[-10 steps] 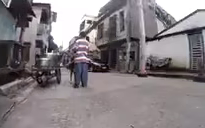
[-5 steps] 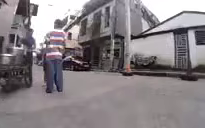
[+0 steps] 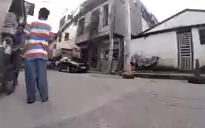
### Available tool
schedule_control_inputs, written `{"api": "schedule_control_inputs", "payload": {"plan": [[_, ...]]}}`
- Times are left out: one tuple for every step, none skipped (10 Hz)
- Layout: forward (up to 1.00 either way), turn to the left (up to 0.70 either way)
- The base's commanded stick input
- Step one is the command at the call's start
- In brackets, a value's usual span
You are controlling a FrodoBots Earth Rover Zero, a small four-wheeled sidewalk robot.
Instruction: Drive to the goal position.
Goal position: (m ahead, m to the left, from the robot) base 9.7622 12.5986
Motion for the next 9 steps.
{"api": "schedule_control_inputs", "payload": {"plan": [[1.00, 0.27], [1.00, 0.20], [1.00, 0.00], [1.00, 0.00], [1.00, 0.02], [1.00, 0.27], [1.00, 0.27], [1.00, 0.27], [1.00, 0.27]]}}
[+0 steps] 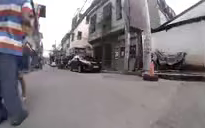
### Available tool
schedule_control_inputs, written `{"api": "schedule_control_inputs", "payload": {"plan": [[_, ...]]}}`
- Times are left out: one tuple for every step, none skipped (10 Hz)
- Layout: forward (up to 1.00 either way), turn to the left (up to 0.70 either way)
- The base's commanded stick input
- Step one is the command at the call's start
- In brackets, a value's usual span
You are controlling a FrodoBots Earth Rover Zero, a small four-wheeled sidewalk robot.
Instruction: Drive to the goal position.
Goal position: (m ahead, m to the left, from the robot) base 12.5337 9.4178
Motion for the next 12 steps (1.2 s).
{"api": "schedule_control_inputs", "payload": {"plan": [[1.00, 0.27], [1.00, 0.27], [1.00, 0.27], [1.00, 0.27], [1.00, 0.27], [1.00, 0.27], [1.00, 0.27], [1.00, 0.27], [1.00, 0.27], [1.00, 0.27], [1.00, 0.27], [1.00, 0.27]]}}
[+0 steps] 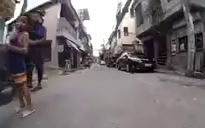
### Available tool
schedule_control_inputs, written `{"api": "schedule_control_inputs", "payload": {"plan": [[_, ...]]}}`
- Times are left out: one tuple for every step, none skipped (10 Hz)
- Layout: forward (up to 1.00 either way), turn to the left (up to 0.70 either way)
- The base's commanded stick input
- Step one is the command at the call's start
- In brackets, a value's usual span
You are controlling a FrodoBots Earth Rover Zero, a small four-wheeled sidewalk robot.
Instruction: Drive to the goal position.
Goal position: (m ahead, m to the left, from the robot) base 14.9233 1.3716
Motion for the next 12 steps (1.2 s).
{"api": "schedule_control_inputs", "payload": {"plan": [[1.00, 0.05], [1.00, 0.00], [1.00, 0.00], [1.00, 0.00], [1.00, 0.00], [1.00, 0.00], [1.00, 0.00], [1.00, 0.00], [1.00, 0.00], [1.00, 0.00], [1.00, 0.00], [1.00, 0.00]]}}
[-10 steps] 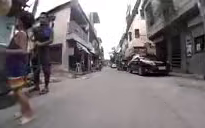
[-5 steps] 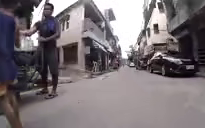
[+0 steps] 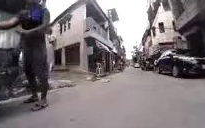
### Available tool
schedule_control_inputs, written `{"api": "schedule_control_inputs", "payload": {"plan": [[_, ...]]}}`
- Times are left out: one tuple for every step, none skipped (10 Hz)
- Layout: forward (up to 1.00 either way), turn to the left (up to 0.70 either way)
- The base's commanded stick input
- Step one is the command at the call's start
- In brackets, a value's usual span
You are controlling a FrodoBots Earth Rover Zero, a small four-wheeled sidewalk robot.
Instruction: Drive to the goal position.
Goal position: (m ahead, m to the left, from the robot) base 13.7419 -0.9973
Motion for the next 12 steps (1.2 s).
{"api": "schedule_control_inputs", "payload": {"plan": [[1.00, 0.00], [1.00, 0.00], [1.00, 0.00], [1.00, 0.00], [1.00, 0.00], [1.00, 0.00], [1.00, 0.00], [1.00, 0.00], [1.00, 0.00], [1.00, 0.00], [1.00, 0.00], [1.00, 0.00]]}}
